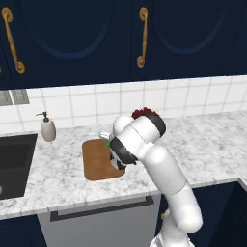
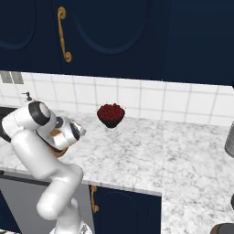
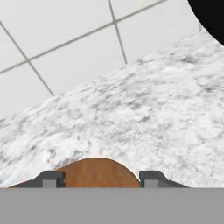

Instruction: Pick up the sponge from the counter and clean the cutting board by briefly scrubbing or pressing down on the cutting board. Once finished, release the sponge.

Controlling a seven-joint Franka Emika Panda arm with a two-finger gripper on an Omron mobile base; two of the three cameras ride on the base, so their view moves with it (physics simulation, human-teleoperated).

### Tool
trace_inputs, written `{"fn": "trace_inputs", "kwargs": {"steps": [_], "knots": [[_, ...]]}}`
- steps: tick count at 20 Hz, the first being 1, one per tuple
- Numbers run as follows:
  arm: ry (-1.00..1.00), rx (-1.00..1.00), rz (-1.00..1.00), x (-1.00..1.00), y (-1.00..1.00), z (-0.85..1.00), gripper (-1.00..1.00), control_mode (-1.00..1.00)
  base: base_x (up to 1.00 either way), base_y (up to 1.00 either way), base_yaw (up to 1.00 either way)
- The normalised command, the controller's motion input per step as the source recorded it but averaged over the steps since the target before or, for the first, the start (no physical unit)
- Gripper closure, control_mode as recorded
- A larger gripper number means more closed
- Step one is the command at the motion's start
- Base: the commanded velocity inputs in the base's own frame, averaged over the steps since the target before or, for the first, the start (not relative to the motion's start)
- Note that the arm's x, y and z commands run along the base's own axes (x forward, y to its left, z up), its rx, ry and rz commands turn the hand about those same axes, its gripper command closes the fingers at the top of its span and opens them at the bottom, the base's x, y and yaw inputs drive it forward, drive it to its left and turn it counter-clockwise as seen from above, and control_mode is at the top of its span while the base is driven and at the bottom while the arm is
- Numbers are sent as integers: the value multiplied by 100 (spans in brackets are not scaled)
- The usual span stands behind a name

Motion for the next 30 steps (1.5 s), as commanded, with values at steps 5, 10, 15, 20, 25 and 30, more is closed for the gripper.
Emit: {"fn": "trace_inputs", "kwargs": {"steps": [5,10,15,20,25,30], "knots": [[10,15,-7,-6,-12,98,100,-100,0,0,0],[33,0,-16,-27,-30,73,100,-100,0,0,0],[24,-10,-14,-29,-10,-20,100,-100,0,0,0],[7,-11,-12,0,0,-44,100,-100,0,0,0],[9,-10,-13,0,0,-65,100,-100,0,0,0],[12,-5,-9,0,-3,-76,100,-100,0,0,0]]}}
